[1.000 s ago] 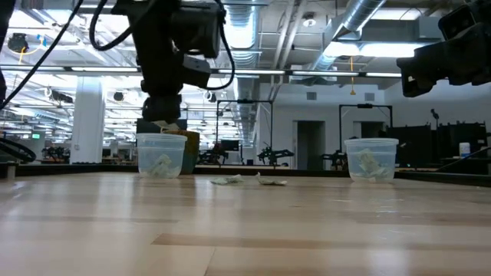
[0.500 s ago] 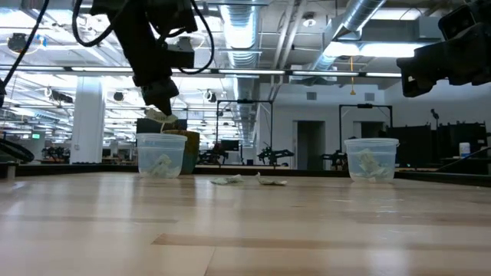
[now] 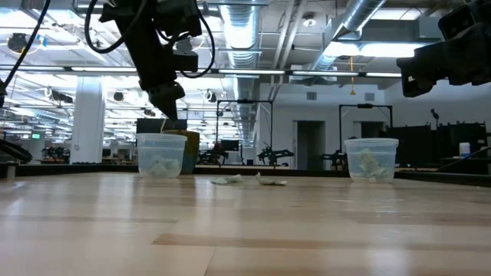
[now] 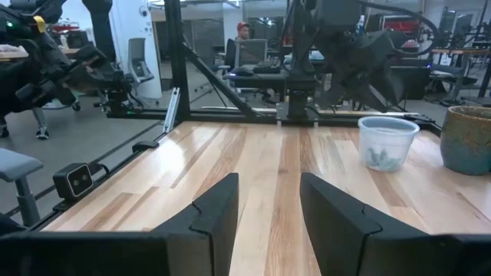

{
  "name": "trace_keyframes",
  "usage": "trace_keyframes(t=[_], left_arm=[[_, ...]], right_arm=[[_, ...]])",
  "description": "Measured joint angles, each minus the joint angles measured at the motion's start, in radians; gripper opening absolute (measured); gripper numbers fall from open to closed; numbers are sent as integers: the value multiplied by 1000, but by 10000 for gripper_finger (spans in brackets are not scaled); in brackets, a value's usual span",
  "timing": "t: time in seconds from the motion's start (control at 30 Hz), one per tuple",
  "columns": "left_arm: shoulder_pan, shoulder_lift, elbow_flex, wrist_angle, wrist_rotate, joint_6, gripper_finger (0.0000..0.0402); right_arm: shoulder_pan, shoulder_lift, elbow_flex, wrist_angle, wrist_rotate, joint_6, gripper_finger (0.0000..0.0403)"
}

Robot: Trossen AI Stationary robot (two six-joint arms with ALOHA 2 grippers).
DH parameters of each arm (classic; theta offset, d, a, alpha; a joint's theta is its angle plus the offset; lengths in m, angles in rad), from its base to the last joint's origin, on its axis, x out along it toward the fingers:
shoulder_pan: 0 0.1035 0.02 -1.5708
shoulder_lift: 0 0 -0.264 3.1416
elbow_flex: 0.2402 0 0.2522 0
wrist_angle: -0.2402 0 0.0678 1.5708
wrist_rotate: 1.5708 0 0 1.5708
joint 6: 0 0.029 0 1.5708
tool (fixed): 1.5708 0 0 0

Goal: Pick and place items into bin
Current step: Put the stevia packet into the left transparent bin

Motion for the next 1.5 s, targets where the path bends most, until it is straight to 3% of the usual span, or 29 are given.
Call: trace_keyframes(t=[0.13, 0.3, 0.37, 0.43, 0.6, 0.87, 1.5], left_arm=[[0, 0, 0, 97, 55, 10, 148], [-52, 0, 0, 503, 431, 139, 166], [-85, 19, 1, 656, 514, 172, 166], [-113, 46, 1, 714, 496, 181, 164], [-134, 187, 0, 717, 326, 98, 153], [-134, 375, -1, 745, 332, -20, 147], [-117, 517, 5, 686, 316, -159, 142]], right_arm=[[0, 0, 0, 0, 0, 0, 134], [0, 0, 0, 0, 0, 0, 133], [0, 0, 0, 0, 0, 0, 133], [0, 0, 0, 0, 0, 0, 133], [0, 0, 0, -1, 0, 0, 134], [0, 0, 0, -1, -1, 0, 134], [0, 0, 0, 0, -1, 0, 133]])
